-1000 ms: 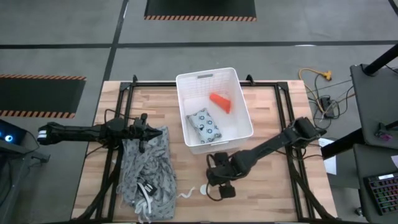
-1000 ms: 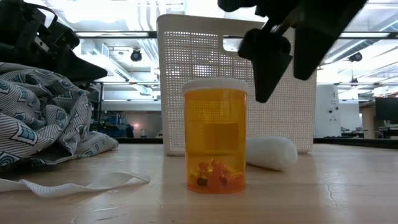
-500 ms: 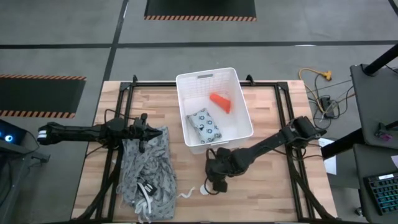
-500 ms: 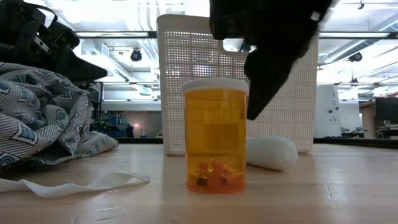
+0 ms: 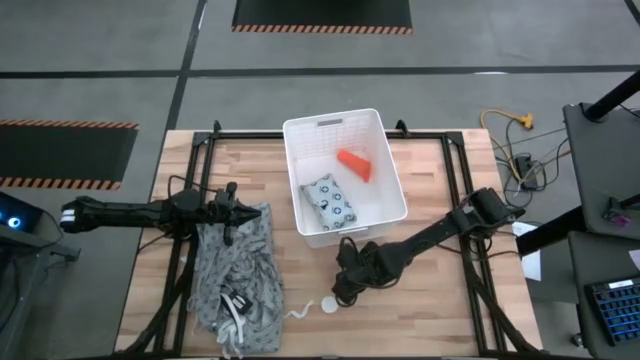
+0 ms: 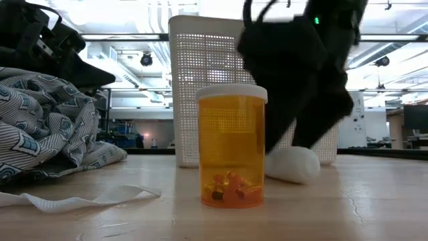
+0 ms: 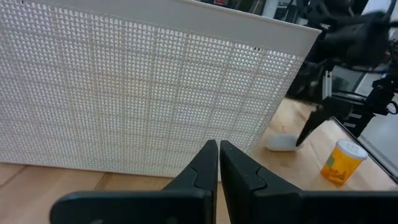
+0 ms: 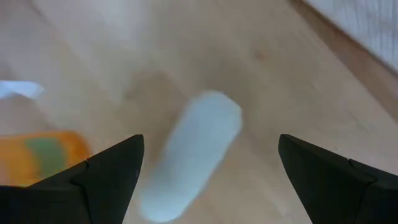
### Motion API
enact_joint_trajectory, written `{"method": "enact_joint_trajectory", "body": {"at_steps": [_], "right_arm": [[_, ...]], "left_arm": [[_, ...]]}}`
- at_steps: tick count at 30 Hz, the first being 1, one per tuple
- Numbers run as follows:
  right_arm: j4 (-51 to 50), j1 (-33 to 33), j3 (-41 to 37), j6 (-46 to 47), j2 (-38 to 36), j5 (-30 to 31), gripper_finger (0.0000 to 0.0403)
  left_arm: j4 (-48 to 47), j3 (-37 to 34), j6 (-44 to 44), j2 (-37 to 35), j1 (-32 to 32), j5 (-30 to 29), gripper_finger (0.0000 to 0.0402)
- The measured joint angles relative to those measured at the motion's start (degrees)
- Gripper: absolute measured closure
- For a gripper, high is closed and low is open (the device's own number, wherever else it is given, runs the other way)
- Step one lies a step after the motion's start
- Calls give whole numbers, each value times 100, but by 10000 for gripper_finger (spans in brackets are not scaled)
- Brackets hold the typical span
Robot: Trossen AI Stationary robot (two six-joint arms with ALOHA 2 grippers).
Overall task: Pick & place medical supplies in basket/bin
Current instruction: Put the rolled gauze into the white bin
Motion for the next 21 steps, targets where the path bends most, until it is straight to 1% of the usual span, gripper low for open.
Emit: {"method": "enact_joint_trajectory", "body": {"at_steps": [5,8,12,15,16,19,21], "right_arm": [[34,11,-110,11,130,-82,44],[-5,13,-97,-24,198,-104,74],[-44,13,-89,-35,201,-119,142],[11,5,-88,-64,132,-320,201],[-19,7,-87,-60,83,-442,222],[-36,-72,-59,-78,-170,-1114,279],[-57,-151,-10,-350,-418,-1489,313]], "left_arm": [[0,0,0,0,-1,1,402],[0,0,0,0,-1,0,402],[-1,0,0,0,-1,1,402],[0,0,0,0,1,-1,402],[0,0,0,-1,1,0,402],[0,0,0,0,0,-1,402],[0,0,0,-2,0,1,402]]}}
